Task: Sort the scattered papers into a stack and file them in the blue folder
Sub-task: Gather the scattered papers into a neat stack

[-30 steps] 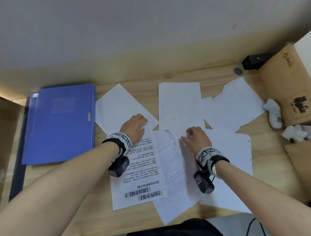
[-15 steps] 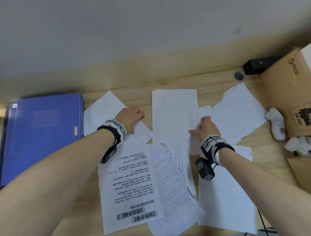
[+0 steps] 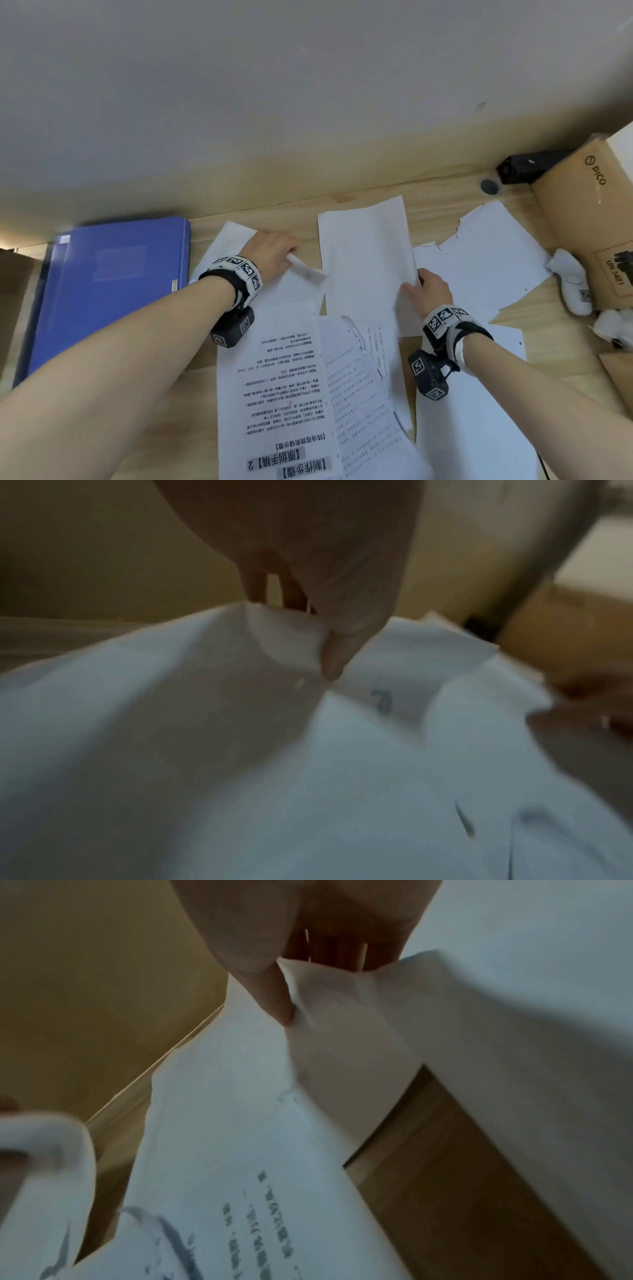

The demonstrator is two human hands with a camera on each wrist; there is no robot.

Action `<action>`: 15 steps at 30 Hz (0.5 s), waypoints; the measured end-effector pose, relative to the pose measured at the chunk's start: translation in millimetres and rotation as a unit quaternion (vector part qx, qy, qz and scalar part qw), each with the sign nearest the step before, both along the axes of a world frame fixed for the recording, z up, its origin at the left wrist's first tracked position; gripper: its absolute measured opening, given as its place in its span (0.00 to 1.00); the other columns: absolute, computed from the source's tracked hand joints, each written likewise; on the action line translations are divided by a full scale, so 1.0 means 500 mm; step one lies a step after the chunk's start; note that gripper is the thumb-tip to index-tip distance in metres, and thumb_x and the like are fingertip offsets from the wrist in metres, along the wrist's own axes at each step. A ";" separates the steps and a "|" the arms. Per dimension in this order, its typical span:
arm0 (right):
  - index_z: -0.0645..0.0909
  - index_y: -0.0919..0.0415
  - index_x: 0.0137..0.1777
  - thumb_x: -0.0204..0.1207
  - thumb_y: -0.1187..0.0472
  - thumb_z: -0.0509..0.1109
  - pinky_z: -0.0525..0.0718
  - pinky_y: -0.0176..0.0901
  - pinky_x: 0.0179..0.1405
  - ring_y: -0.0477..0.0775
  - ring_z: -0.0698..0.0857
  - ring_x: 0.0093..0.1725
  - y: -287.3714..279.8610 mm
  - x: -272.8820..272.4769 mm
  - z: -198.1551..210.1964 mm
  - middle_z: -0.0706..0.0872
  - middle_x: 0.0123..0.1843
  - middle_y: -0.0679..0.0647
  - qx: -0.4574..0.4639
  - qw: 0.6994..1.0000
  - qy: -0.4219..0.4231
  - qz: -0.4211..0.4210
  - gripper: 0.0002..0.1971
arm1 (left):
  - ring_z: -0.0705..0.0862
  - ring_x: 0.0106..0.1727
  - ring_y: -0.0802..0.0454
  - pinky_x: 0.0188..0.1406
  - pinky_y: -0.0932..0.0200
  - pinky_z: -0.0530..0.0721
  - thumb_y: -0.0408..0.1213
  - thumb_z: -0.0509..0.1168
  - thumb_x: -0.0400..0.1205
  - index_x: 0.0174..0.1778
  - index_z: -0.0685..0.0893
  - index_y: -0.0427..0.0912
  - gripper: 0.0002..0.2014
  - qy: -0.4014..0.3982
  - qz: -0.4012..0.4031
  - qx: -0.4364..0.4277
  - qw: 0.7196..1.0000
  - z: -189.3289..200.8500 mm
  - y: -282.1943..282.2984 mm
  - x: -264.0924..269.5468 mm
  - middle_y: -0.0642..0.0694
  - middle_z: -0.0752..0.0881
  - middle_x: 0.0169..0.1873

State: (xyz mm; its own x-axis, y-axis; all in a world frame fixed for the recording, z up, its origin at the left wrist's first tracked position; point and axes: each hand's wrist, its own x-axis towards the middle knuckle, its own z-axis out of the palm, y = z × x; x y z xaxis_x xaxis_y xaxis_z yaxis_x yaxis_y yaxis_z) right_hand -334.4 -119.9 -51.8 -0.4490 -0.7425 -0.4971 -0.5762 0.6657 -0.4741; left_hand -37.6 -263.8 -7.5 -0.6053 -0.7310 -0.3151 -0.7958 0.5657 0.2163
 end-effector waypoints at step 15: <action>0.84 0.53 0.66 0.83 0.63 0.60 0.81 0.43 0.51 0.50 0.85 0.47 -0.077 -0.017 0.181 0.90 0.49 0.50 -0.333 0.943 -0.021 -0.005 0.17 | 0.77 0.48 0.49 0.29 0.63 0.68 0.25 0.65 0.69 0.39 0.72 0.44 0.11 0.119 -0.058 -0.086 0.987 0.037 0.051 0.016 0.49 0.80 0.52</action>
State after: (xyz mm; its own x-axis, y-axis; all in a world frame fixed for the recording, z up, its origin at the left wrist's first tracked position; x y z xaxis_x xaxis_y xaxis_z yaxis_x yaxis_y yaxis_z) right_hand -342.7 -158.2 38.5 -0.4488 -0.8917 0.0596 -0.5428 0.2190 -0.8108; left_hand -29.5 -238.2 11.1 -0.7301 -0.6827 -0.0308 -0.6615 0.6947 0.2826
